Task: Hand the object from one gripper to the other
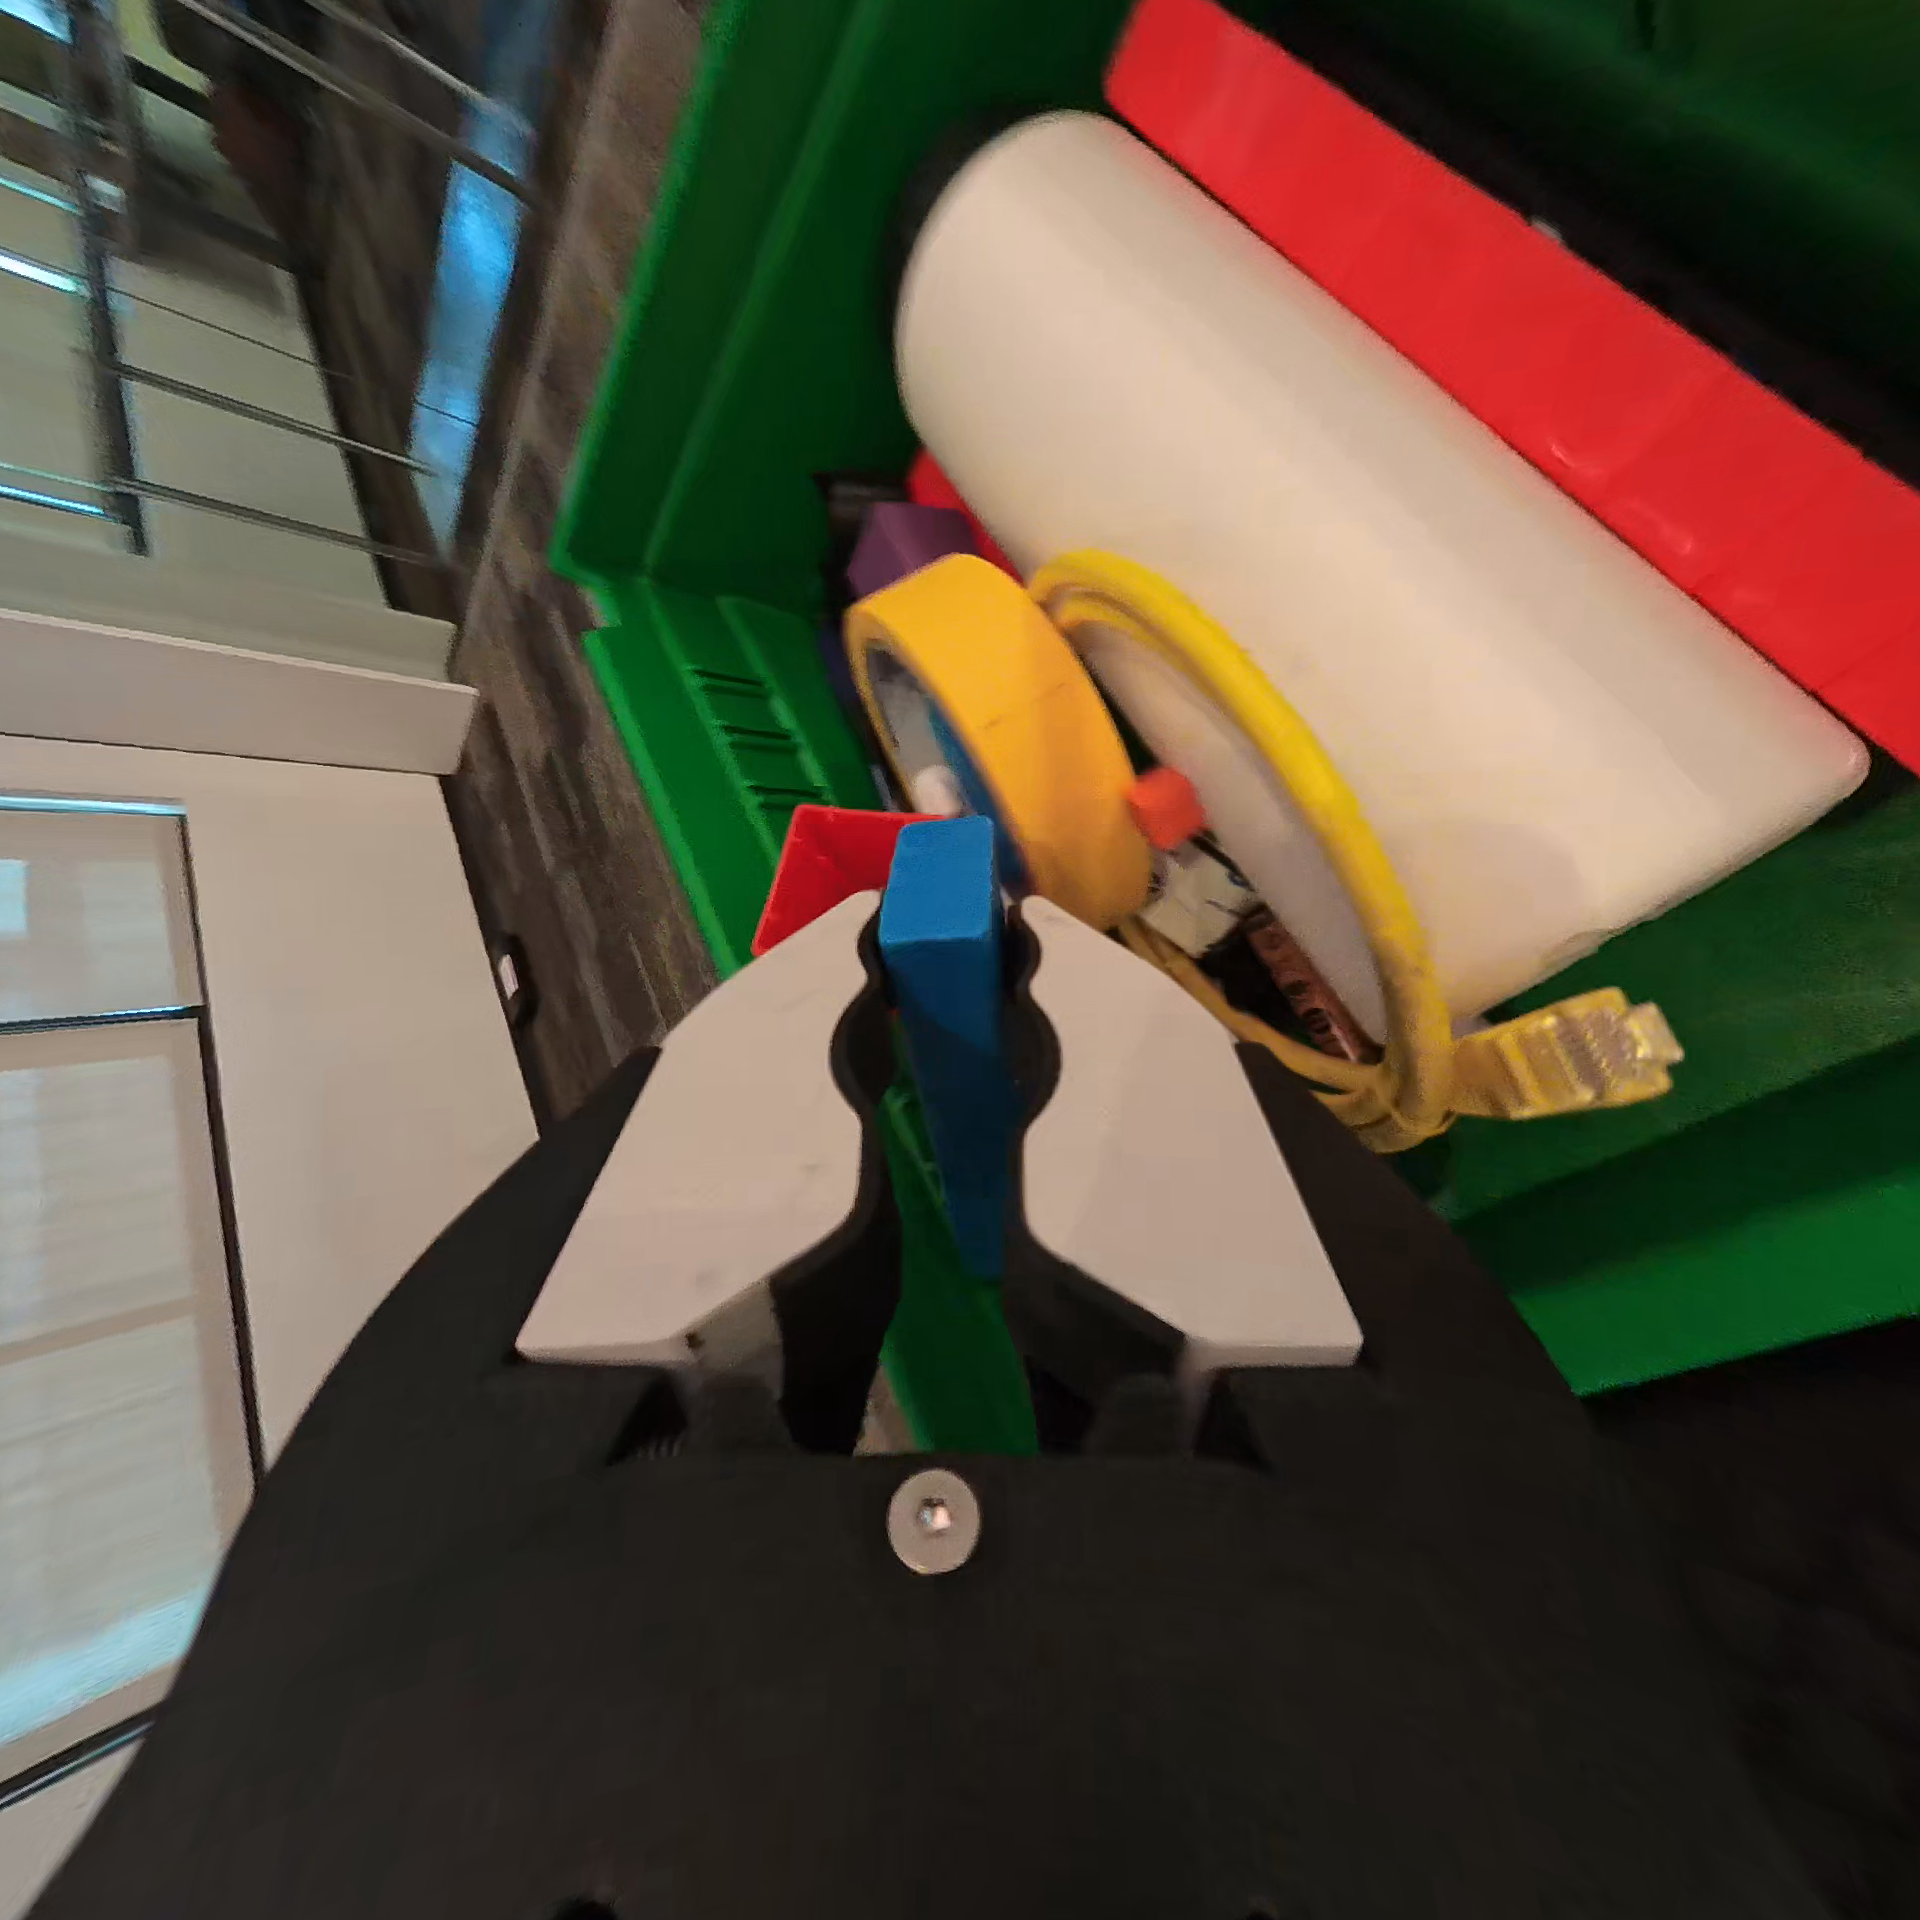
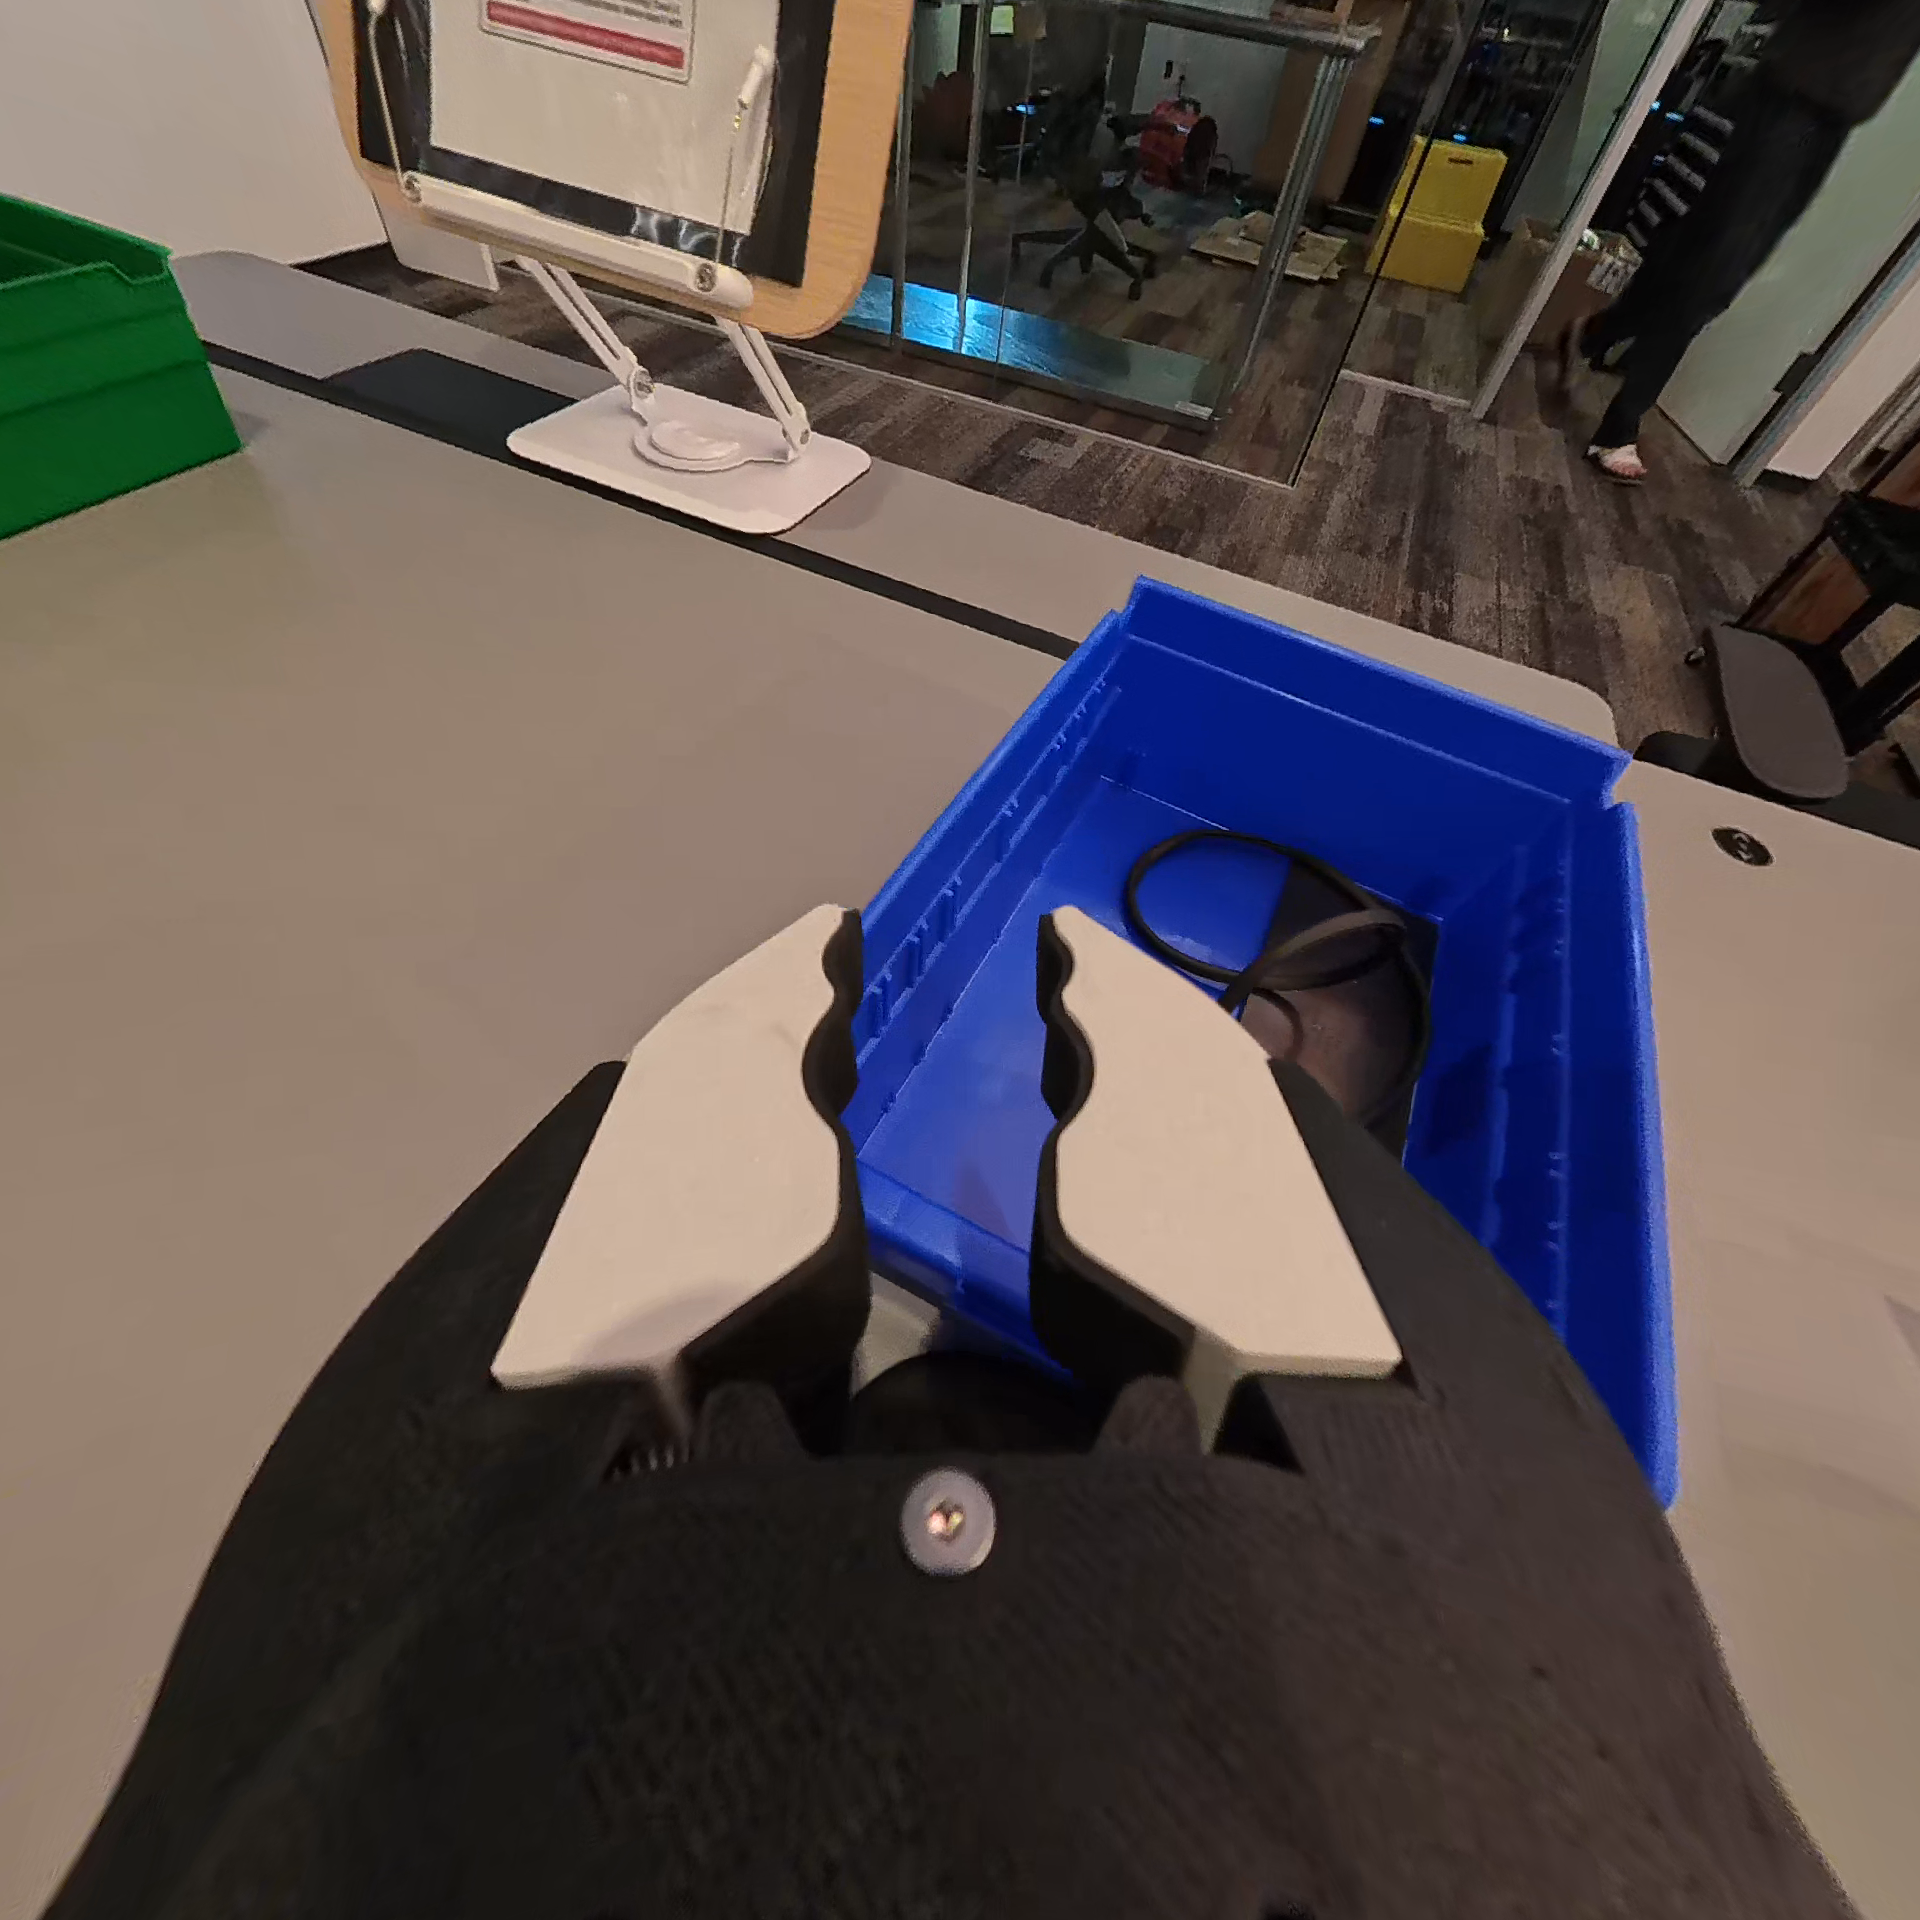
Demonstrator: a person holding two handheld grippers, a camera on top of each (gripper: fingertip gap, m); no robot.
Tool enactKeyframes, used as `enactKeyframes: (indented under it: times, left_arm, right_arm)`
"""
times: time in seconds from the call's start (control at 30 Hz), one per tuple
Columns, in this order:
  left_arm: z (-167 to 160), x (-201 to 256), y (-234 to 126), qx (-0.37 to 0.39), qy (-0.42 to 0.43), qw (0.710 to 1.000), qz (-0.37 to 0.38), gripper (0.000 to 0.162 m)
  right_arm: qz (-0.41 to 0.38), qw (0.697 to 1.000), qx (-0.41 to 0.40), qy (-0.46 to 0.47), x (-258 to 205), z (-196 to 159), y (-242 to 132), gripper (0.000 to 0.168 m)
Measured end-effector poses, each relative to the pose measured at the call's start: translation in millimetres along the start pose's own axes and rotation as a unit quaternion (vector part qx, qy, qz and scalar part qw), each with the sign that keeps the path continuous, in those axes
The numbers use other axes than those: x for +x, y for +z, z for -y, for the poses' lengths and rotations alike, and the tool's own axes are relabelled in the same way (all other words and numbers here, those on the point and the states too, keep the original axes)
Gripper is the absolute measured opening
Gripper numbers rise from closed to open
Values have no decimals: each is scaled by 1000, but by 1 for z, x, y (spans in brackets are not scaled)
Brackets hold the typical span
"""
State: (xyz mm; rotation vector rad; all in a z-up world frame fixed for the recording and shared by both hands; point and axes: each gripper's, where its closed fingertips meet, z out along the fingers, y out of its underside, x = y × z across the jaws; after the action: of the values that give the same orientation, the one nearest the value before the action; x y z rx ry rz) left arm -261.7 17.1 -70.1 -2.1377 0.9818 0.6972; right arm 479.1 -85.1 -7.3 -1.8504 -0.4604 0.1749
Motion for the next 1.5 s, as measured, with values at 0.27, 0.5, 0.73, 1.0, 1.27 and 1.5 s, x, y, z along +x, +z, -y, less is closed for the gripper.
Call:
enactKeyframes:
  times: [0.27,0.5,0.73,1.0,1.27,1.5]
  left_arm:
    - [69,-40,-103,188,-181,964,-45,17]
    - [269,41,-245,490,-247,751,-367,17]
    - [393,143,-279,512,-196,659,-515,17]
    - [442,166,-278,541,-175,625,-535,18]
    - [454,159,-240,499,-231,703,-451,64]
    - [470,155,-246,545,-269,666,-432,73]
  right_arm:
    - [51,998,32,-1,-27,24,22,31]
    - [332,931,144,49,-161,114,51,31]
    - [532,831,145,74,-256,169,53,62]
    - [526,846,75,34,-232,155,88,18]
    - [141,972,118,-146,-139,166,135,18]
    - [-6,948,189,-255,-140,178,133,18]
